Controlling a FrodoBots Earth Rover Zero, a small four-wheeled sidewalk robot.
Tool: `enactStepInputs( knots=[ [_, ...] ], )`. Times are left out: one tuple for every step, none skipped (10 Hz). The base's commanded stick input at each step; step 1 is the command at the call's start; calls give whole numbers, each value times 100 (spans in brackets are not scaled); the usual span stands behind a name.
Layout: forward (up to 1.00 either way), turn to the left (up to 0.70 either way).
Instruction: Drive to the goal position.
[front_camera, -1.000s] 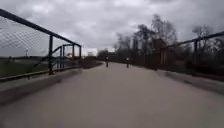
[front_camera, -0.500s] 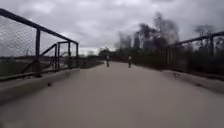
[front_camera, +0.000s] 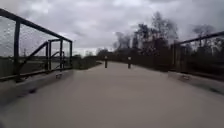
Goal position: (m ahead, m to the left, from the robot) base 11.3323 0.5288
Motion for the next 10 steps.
enactStepInputs(
  knots=[
    [100, 0],
    [100, 0],
    [100, 0],
    [100, 0],
    [100, 0],
    [100, 0],
    [100, 0],
    [100, 0],
    [100, 0],
    [100, 0]
  ],
)
